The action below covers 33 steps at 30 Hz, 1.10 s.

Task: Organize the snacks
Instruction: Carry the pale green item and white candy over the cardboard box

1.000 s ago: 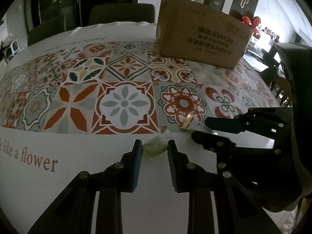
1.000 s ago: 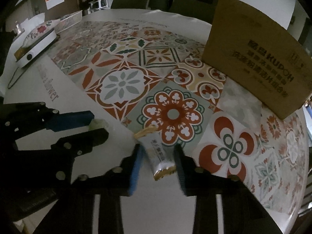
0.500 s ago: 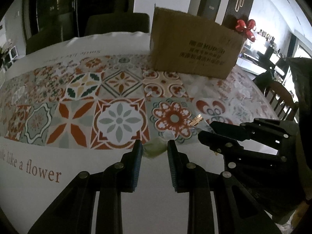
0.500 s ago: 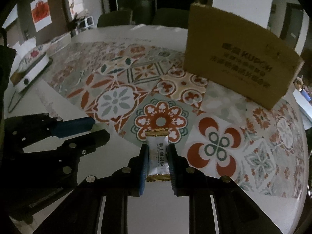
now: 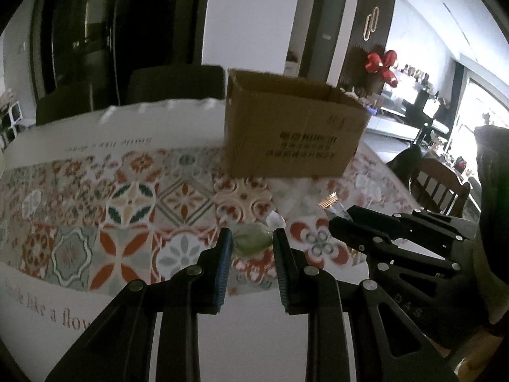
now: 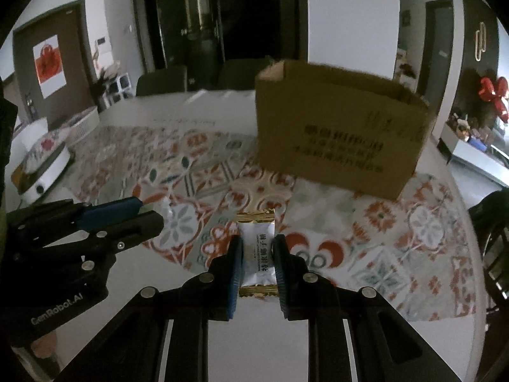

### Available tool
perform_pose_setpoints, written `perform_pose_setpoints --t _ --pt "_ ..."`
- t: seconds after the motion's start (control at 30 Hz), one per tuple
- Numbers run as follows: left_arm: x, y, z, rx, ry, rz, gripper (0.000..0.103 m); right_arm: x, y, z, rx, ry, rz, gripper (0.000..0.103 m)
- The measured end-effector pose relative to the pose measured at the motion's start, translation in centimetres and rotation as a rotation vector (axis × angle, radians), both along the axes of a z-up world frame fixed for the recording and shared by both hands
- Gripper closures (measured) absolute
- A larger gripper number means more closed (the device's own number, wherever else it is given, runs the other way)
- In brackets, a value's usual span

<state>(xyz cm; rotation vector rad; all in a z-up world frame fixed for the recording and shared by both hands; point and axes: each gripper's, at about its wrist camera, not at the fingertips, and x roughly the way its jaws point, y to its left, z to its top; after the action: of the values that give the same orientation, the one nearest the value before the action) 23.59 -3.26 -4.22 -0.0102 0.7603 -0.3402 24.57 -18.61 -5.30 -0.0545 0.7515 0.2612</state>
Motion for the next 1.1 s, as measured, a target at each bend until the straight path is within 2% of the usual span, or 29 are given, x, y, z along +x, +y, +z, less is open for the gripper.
perform_pose_setpoints --t 0.37,0.63,0.9,1.1 --pt "2.3 -1.9 4.8 -0.011 -0.111 -0.045 0.077 1.0 -2.0 4.7 0.038 -0.116 -0.061 0.082" --pt "5.1 -3.6 7.3 -0.005 -0.165 -0.069 0.077 3.7 -4.0 7.6 0.057 -0.176 -0.112 0.082" --pt "9.1 -6.0 8.9 0.001 -0.19 -0.096 0.077 7.3 -6.2 9.5 0.063 -0.202 -0.143 0.082" --pt "12.8 -7.4 9.5 -0.001 -0.173 -0.1 0.077 11.0 -8.0 10.1 0.078 -0.17 -0.168 0.082"
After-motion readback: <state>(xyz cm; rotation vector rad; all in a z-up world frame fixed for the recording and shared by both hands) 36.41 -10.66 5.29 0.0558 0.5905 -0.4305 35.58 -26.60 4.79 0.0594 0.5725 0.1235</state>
